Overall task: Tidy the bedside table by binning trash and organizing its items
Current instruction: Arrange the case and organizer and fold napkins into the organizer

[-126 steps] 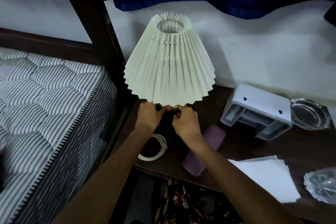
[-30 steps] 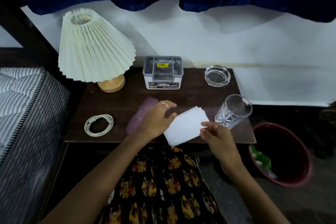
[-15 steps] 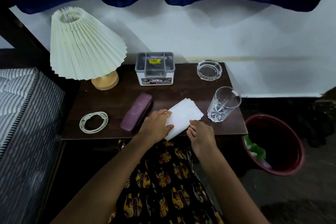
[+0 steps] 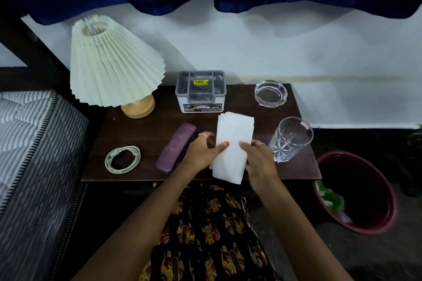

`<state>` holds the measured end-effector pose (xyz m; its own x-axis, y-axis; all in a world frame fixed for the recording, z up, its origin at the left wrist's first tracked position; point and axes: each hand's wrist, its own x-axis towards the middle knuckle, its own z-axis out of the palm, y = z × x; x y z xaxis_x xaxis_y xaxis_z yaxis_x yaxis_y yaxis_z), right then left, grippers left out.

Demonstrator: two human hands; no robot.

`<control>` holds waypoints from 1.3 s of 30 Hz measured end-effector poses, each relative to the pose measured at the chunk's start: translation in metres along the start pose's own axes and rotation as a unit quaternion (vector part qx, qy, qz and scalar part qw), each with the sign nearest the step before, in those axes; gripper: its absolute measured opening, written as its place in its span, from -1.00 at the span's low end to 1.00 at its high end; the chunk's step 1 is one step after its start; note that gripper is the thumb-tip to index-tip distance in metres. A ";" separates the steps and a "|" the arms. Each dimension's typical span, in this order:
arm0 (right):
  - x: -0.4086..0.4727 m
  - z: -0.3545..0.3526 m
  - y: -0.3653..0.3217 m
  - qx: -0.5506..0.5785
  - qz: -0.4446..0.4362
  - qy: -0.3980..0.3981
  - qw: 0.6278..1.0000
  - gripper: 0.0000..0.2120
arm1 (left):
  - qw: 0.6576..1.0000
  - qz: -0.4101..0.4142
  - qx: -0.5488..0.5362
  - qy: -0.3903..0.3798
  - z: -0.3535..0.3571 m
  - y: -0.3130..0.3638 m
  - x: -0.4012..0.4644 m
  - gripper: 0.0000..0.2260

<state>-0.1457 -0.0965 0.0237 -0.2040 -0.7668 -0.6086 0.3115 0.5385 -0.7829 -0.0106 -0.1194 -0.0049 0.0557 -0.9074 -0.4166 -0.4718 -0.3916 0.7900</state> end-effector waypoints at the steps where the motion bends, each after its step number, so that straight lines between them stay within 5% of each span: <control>1: -0.004 -0.003 -0.006 -0.010 -0.010 -0.020 1.000 -0.93 | 0.999 -0.010 -0.051 0.001 -0.006 0.005 -0.004 -0.38; 3: -0.012 -0.011 -0.017 -0.052 -0.026 -0.062 0.996 -0.96 | 0.986 -0.031 -0.159 -0.023 -0.020 0.016 -0.012 -0.33; 8: -0.034 -0.027 -0.040 -0.166 -0.047 -0.171 0.970 -0.85 | 0.956 -0.005 -0.260 -0.134 -0.046 0.042 -0.043 -0.65; 15: -0.069 -0.068 -0.023 -0.043 0.033 -0.196 0.979 -0.82 | 0.935 0.037 -0.350 -0.043 -0.057 0.054 -0.080 -0.73; 20: -0.086 -0.072 -0.016 0.119 0.031 -0.140 0.982 -0.89 | 0.941 0.033 -0.331 -0.063 -0.063 0.050 -0.112 -0.72; 28: -0.110 -0.078 -0.033 0.074 -0.046 -0.201 0.976 -0.80 | 0.960 0.036 -0.237 -0.143 -0.084 0.043 -0.152 -0.71; 39: -0.117 -0.070 -0.039 0.096 -0.066 -0.210 0.971 -0.73 | 0.935 0.075 -0.269 -0.220 -0.095 0.042 -0.171 -0.63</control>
<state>-0.1991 -0.0033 0.1165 0.1294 -0.9211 -0.3673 0.4843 0.3820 -0.7871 0.0435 0.0053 0.1420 -0.3981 -0.8545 -0.3335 0.0728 -0.3919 0.9171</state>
